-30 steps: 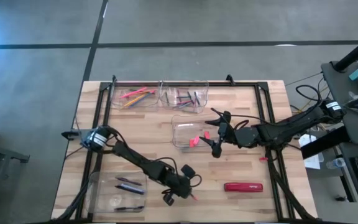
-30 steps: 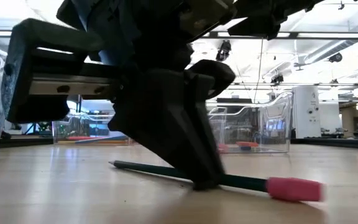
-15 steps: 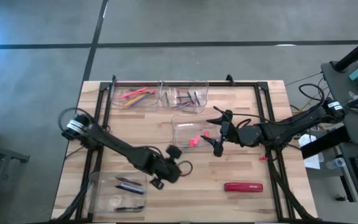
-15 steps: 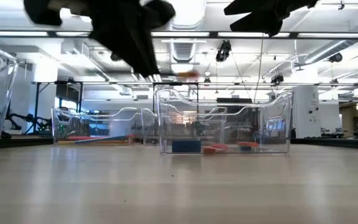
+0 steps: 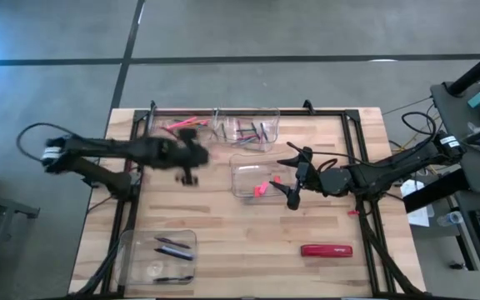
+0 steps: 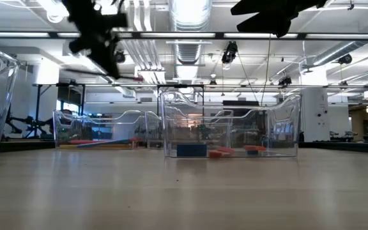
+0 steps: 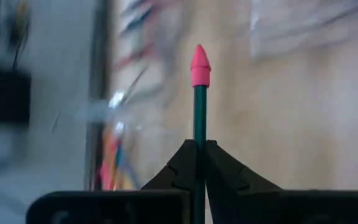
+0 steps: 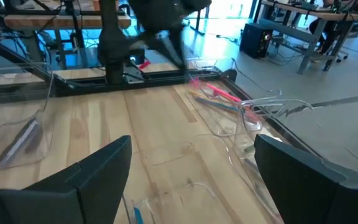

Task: Sort crayons/erasers/pens/pencils in bins
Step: Put the green pencil into the top left transparent bin, then return to Home Position

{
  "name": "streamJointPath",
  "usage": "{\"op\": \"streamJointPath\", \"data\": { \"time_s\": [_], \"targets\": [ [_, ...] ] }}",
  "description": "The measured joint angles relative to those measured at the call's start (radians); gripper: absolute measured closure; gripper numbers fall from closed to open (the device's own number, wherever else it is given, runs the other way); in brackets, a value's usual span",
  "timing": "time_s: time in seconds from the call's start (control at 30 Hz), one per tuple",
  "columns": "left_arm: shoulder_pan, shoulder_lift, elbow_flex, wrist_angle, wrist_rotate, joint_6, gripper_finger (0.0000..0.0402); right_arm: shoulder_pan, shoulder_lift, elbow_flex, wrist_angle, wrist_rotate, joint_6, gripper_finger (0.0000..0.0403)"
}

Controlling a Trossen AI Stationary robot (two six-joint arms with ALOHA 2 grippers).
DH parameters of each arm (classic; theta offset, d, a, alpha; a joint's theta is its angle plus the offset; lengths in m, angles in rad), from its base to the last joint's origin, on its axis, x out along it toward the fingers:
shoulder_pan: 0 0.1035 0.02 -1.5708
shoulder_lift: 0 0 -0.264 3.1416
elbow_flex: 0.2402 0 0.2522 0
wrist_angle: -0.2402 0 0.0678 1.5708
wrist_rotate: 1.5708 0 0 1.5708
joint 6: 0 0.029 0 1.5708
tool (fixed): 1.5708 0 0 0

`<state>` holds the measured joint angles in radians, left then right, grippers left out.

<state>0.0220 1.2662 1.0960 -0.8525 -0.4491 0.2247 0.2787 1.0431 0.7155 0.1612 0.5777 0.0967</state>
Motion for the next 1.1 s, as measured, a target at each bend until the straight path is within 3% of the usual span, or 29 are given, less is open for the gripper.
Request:
{"op": "streamJointPath", "data": {
  "time_s": [0.23,0.37,0.53,0.73,0.9,1.1],
  "targets": [
    [0.513,-0.270,-0.331,0.248,0.103,0.072,0.0401,-0.002,0.000,0.000,0.000,0.000,0.000,0.0078],
    [0.666,-0.292,-0.415,0.344,0.157,0.172,0.0394,-0.002,0.000,0.000,0.000,0.000,-0.001,0.0078],
    [0.679,-0.234,-0.429,0.434,0.153,0.324,0.0392,-0.004,0.000,0.000,0.001,0.020,-0.003,0.0078],
    [0.675,-0.113,-0.389,0.583,0.152,0.344,0.0390,-0.014,0.000,0.000,0.001,0.062,-0.003,0.0078],
    [0.675,0.011,-0.336,0.602,0.157,0.360,0.0386,-0.018,0.000,-0.001,0.000,0.062,-0.002,0.0078],
    [0.675,0.089,-0.276,0.587,0.156,0.325,0.0325,-0.018,0.000,-0.002,0.000,0.062,-0.001,0.0078]
  ]
}}
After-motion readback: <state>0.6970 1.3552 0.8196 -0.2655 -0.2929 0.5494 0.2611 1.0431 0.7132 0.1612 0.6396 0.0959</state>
